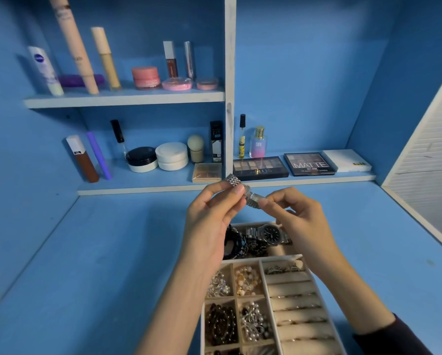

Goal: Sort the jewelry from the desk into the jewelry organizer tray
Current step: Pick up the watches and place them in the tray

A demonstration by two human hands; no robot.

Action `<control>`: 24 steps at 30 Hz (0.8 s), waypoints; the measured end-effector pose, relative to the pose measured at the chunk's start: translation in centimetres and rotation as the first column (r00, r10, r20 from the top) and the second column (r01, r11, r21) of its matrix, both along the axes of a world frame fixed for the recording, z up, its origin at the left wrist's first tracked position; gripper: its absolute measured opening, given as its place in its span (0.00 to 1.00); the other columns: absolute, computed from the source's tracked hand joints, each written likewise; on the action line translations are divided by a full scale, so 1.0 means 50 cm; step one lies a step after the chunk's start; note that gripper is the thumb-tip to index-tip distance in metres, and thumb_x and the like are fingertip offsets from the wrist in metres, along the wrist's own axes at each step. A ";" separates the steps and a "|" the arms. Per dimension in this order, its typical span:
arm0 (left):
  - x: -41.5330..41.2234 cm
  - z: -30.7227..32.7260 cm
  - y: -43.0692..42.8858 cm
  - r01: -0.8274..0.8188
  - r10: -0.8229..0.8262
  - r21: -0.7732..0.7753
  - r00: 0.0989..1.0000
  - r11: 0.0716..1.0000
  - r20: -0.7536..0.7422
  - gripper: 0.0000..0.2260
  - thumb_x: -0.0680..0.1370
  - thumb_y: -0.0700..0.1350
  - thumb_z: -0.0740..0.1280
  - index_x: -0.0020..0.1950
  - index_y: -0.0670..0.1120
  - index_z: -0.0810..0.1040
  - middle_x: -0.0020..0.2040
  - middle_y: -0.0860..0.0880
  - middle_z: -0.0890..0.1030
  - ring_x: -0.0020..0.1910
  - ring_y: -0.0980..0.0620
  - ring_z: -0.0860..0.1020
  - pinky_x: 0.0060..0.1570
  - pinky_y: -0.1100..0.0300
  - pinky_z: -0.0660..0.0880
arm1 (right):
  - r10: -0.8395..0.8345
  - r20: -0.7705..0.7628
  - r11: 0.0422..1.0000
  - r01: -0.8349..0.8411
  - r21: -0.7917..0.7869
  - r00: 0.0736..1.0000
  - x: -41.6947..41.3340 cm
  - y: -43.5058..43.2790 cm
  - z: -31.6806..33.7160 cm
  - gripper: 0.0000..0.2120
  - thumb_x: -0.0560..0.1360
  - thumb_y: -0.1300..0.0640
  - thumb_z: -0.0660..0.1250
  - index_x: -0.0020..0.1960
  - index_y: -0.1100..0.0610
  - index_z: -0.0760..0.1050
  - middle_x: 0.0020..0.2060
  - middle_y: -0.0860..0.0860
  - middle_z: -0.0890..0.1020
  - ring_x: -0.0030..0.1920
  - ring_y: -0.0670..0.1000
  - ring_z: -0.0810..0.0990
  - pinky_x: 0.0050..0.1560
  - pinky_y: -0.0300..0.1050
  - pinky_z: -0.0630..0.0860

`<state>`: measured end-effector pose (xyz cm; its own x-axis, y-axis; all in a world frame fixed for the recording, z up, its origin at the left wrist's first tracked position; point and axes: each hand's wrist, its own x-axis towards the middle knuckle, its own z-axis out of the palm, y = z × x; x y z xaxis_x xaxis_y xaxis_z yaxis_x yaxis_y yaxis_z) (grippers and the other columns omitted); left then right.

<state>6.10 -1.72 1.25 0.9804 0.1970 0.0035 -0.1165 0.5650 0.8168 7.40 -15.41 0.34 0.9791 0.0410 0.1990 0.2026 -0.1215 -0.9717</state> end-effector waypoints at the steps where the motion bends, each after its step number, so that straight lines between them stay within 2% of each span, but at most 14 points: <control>1: -0.001 -0.002 -0.004 -0.004 0.004 0.050 1.000 0.999 -0.001 0.10 0.65 0.40 0.71 0.44 0.42 0.78 0.38 0.47 0.83 0.40 0.55 0.81 0.41 0.65 0.77 | 0.014 -0.022 1.000 -0.014 0.011 1.000 -0.001 -0.001 0.001 0.07 0.69 0.54 0.72 0.34 0.54 0.78 0.38 0.56 0.76 0.31 0.42 0.71 0.33 0.33 0.68; 4: -0.003 -0.008 -0.014 0.001 -0.002 0.193 1.000 0.981 0.008 0.10 0.63 0.44 0.72 0.43 0.45 0.79 0.38 0.50 0.83 0.41 0.55 0.79 0.41 0.65 0.74 | 0.080 -0.080 0.996 -0.076 0.048 0.994 -0.001 -0.003 0.002 0.06 0.70 0.53 0.70 0.36 0.53 0.81 0.41 0.52 0.79 0.33 0.39 0.73 0.37 0.33 0.68; 6: -0.007 -0.011 -0.021 0.002 -0.007 0.242 1.000 0.970 0.020 0.08 0.66 0.41 0.73 0.44 0.44 0.79 0.39 0.50 0.83 0.42 0.55 0.79 0.40 0.64 0.74 | 0.121 -0.101 0.991 -0.114 0.075 0.987 0.000 -0.004 0.000 0.07 0.73 0.56 0.67 0.39 0.56 0.82 0.41 0.50 0.80 0.34 0.38 0.74 0.36 0.31 0.68; 8: -0.010 -0.011 -0.025 -0.022 0.017 0.315 1.000 0.949 0.021 0.06 0.68 0.39 0.72 0.43 0.46 0.80 0.39 0.51 0.83 0.40 0.57 0.79 0.40 0.66 0.74 | 0.145 -0.124 0.985 -0.131 0.115 0.982 0.001 -0.006 -0.004 0.08 0.74 0.59 0.65 0.41 0.59 0.81 0.40 0.51 0.80 0.36 0.42 0.74 0.37 0.32 0.68; 10: -0.011 -0.012 -0.028 -0.053 0.054 0.393 0.998 0.918 0.008 0.05 0.68 0.42 0.74 0.40 0.51 0.81 0.40 0.51 0.81 0.37 0.58 0.78 0.40 0.66 0.74 | 0.163 -0.143 0.978 -0.141 0.155 0.976 0.003 -0.008 -0.007 0.09 0.75 0.60 0.62 0.44 0.61 0.81 0.39 0.51 0.79 0.39 0.46 0.73 0.38 0.34 0.69; 12: -0.012 -0.012 -0.028 -0.073 0.082 0.444 0.997 0.893 -0.001 0.06 0.66 0.44 0.75 0.37 0.55 0.82 0.41 0.50 0.78 0.36 0.58 0.76 0.39 0.67 0.73 | 0.168 -0.144 0.974 -0.142 0.175 0.975 0.007 -0.010 -0.009 0.11 0.74 0.57 0.61 0.46 0.61 0.81 0.40 0.51 0.79 0.42 0.48 0.73 0.42 0.40 0.69; 14: -0.013 -0.011 -0.028 -0.079 0.085 0.464 0.996 0.882 0.007 0.06 0.67 0.43 0.75 0.37 0.54 0.82 0.40 0.51 0.74 0.32 0.59 0.75 0.34 0.69 0.71 | 0.172 -0.140 0.974 -0.146 0.176 0.975 0.006 -0.010 -0.007 0.14 0.71 0.51 0.62 0.45 0.60 0.81 0.39 0.51 0.78 0.42 0.49 0.72 0.44 0.44 0.67; 15: -0.013 -0.010 -0.029 -0.079 0.082 0.472 0.997 0.878 0.015 0.07 0.68 0.41 0.74 0.38 0.53 0.81 0.38 0.51 0.72 0.30 0.60 0.74 0.32 0.70 0.70 | 0.176 -0.136 0.974 -0.152 0.168 0.975 0.005 -0.010 -0.006 0.12 0.71 0.50 0.64 0.42 0.58 0.81 0.38 0.50 0.78 0.41 0.49 0.71 0.44 0.44 0.66; 17: -0.013 -0.009 -0.027 -0.076 0.072 0.506 0.997 0.859 0.028 0.07 0.68 0.40 0.74 0.41 0.52 0.81 0.36 0.52 0.69 0.28 0.61 0.72 0.30 0.70 0.68 | 0.189 -0.132 0.973 -0.167 0.161 0.973 0.001 -0.010 -0.003 0.07 0.72 0.54 0.67 0.39 0.55 0.81 0.34 0.47 0.77 0.37 0.47 0.68 0.41 0.40 0.63; 19: -0.011 -0.010 -0.023 -0.069 0.063 0.523 0.998 0.849 0.029 0.06 0.69 0.42 0.73 0.41 0.53 0.82 0.33 0.53 0.70 0.28 0.59 0.70 0.30 0.67 0.67 | 0.190 -0.130 0.972 -0.168 0.164 0.973 0.001 -0.013 -0.001 0.06 0.72 0.55 0.67 0.38 0.54 0.80 0.31 0.45 0.76 0.36 0.48 0.66 0.40 0.40 0.62; 22: -0.007 -0.014 -0.015 -0.068 0.075 0.491 0.997 0.869 0.006 0.02 0.71 0.45 0.71 0.42 0.52 0.83 0.27 0.56 0.70 0.28 0.57 0.67 0.31 0.62 0.67 | 0.154 -0.119 0.973 -0.130 0.192 0.981 0.007 -0.019 0.000 0.08 0.68 0.50 0.68 0.39 0.53 0.81 0.33 0.49 0.74 0.37 0.50 0.65 0.40 0.42 0.61; 24: -0.004 -0.018 -0.012 -0.069 0.088 0.464 0.996 0.883 -0.020 0.02 0.72 0.45 0.70 0.41 0.50 0.83 0.27 0.53 0.68 0.27 0.56 0.65 0.32 0.61 0.65 | 0.146 -0.126 0.967 -0.115 0.228 0.981 0.009 -0.022 0.000 0.09 0.67 0.50 0.68 0.40 0.55 0.82 0.35 0.54 0.74 0.38 0.53 0.64 0.38 0.43 0.60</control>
